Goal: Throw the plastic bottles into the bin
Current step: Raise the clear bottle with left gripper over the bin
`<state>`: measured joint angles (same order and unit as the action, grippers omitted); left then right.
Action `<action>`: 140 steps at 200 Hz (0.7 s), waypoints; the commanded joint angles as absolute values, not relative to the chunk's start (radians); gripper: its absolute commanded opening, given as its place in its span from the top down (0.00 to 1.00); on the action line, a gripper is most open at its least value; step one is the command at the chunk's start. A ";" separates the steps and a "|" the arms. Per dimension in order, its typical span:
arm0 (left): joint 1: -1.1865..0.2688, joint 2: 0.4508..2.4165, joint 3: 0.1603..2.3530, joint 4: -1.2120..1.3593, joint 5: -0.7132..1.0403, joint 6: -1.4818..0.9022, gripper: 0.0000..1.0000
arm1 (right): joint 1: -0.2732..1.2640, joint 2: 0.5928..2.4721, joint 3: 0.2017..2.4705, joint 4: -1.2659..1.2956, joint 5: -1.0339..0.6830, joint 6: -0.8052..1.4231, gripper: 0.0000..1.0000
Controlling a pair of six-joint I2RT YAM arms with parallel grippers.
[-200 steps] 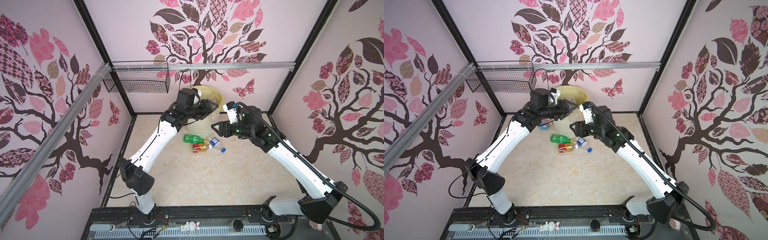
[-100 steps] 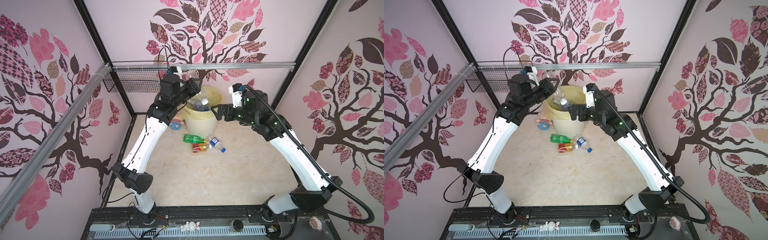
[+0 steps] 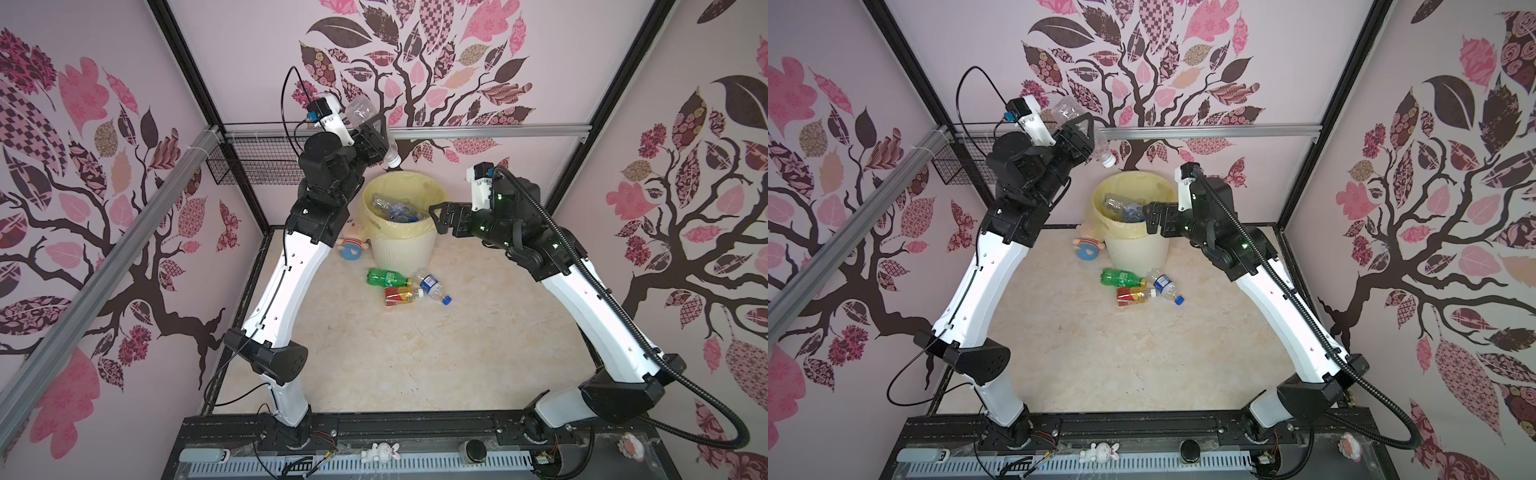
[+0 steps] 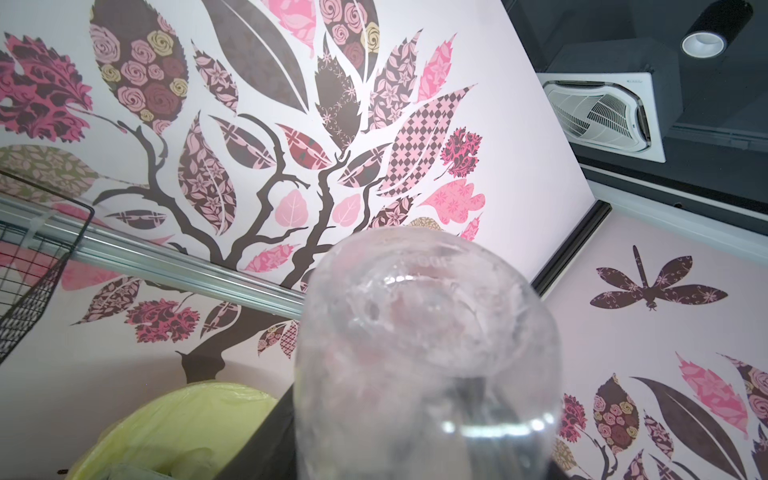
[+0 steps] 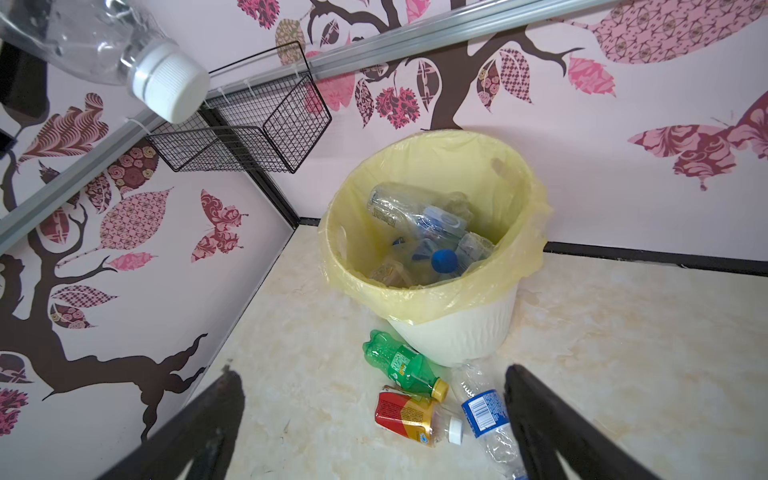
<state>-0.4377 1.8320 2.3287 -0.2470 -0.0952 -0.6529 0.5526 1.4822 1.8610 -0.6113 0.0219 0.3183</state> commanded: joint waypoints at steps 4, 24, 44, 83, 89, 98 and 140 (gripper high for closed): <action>-0.414 2.027 2.416 -0.378 -0.007 -0.809 0.40 | 0.535 1.441 1.850 -0.631 0.009 0.339 0.00; -0.413 2.144 2.542 -0.489 0.084 -0.845 0.23 | 0.531 1.433 1.834 -0.641 0.001 0.338 0.00; -0.409 2.156 2.542 -0.554 0.093 -0.860 0.03 | 0.520 1.419 1.807 -0.641 -0.018 0.343 0.00; -0.406 2.031 2.344 -0.478 0.071 -0.834 0.03 | 0.509 1.413 1.781 -0.625 -0.042 0.357 0.00; -0.406 2.021 2.334 -0.476 0.076 -0.830 0.03 | 0.509 1.417 1.781 -0.624 -0.047 0.359 0.00; -0.406 2.012 2.330 -0.484 0.083 -0.820 0.03 | 0.509 1.420 1.781 -0.619 -0.053 0.365 0.00; -0.408 1.961 2.304 -0.493 0.118 -0.815 0.03 | 0.508 1.429 1.761 -0.593 -0.085 0.401 0.00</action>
<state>-0.4110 2.0113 2.3383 -0.5179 0.0879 -0.8310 0.5106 1.4498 1.7718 -0.6167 -0.0563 0.3702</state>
